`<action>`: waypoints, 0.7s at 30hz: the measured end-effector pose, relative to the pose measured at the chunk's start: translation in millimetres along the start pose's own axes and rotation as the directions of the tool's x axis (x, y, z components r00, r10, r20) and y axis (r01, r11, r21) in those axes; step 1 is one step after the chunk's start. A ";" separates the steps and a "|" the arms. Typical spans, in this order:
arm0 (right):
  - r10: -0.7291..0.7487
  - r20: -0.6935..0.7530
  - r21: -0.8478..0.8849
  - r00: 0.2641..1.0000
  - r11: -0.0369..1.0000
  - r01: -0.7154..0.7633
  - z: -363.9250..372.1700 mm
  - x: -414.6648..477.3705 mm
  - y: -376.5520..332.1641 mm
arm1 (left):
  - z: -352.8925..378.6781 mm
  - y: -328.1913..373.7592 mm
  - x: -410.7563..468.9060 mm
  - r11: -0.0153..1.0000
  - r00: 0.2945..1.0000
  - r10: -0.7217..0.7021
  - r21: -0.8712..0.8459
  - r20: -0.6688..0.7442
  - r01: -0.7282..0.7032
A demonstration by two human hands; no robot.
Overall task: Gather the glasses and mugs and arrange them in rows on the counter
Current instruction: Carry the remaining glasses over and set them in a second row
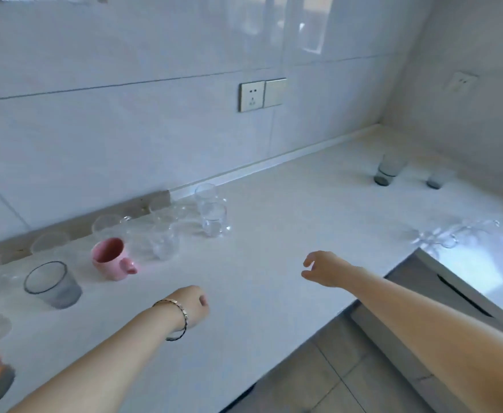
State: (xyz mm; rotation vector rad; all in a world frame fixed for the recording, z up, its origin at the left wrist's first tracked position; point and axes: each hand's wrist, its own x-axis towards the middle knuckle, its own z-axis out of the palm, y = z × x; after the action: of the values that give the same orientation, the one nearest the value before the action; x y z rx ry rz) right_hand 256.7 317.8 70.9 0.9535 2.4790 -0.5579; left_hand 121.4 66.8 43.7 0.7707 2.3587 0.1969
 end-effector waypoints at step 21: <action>0.453 -0.128 0.329 0.882 0.859 -0.393 -151.1 90.0 416.5 | 65.3 444.5 205.0 0.919 0.927 0.309 0.183 0.212 -0.349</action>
State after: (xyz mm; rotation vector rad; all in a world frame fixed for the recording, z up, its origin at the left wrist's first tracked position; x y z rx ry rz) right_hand 450.4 726.1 61.0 1.7009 2.2720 -0.7171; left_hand 246.9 544.2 27.0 1.2424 2.0876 0.0069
